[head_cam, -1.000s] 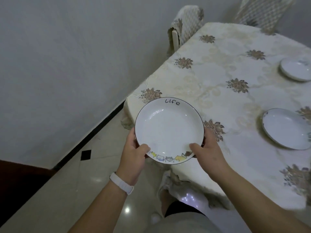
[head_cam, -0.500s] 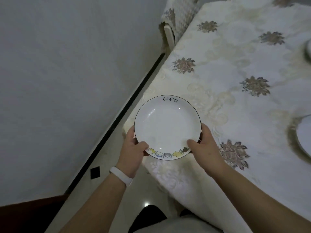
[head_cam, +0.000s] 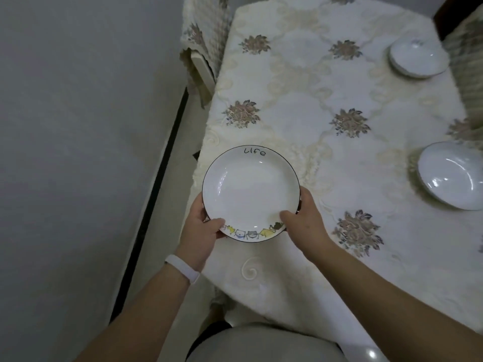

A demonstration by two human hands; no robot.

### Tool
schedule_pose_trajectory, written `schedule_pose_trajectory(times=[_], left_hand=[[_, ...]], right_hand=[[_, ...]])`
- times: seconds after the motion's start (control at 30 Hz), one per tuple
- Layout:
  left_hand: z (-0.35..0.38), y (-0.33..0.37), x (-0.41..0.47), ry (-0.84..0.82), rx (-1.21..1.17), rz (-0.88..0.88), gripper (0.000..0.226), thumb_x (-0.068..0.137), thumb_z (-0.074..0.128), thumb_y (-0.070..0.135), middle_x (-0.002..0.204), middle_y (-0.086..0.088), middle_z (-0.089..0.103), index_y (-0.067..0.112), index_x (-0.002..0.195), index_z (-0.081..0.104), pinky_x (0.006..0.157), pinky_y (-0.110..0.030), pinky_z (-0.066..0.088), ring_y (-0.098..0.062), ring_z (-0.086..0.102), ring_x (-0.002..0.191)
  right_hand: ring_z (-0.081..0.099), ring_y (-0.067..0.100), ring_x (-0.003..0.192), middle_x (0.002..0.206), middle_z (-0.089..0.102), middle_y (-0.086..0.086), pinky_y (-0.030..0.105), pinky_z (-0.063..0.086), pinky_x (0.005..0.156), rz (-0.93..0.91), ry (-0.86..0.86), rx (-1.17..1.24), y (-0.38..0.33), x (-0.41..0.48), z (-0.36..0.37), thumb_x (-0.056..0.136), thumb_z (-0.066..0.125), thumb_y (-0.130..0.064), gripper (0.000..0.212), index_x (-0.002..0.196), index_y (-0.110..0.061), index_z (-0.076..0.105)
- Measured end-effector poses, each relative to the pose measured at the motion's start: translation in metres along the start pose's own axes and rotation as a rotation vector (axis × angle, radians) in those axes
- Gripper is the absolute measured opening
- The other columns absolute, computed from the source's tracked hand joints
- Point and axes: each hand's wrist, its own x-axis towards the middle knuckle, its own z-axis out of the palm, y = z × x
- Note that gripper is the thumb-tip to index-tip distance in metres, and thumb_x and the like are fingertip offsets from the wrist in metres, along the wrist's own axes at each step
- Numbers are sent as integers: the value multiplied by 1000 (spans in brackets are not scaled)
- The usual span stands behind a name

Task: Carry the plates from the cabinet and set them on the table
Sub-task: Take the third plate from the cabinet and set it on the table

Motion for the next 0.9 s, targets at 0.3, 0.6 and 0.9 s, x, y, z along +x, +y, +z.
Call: schedule_pose_trajectory(times=[0.3, 0.6, 0.9], left_hand=[[-26, 24, 90, -195, 151, -9, 74, 78, 53, -18, 112, -1, 68, 48, 110, 61, 82, -44, 56, -29, 62, 104], [-10, 7, 174, -220, 284, -57, 63, 81, 54, -15, 117, 2, 61, 32, 122, 45, 89, -51, 54, -24, 59, 111], [-6, 0, 227, -196, 442, -64, 57, 82, 64, -6, 108, 1, 60, 29, 123, 46, 89, -50, 54, -29, 62, 104]], right_hand=[[59, 13, 99, 106, 55, -20, 50, 58, 82, 84, 231, 62, -11, 23, 39, 74, 55, -12, 64, 132, -35, 40], [59, 18, 101, 102, 52, -21, 43, 60, 76, 117, 262, 56, 2, 94, 41, 74, 55, -13, 66, 135, -32, 38], [55, 19, 97, 105, 56, -8, 31, 44, 76, 100, 266, -40, 15, 148, 44, 76, 57, -10, 61, 134, -22, 41]])
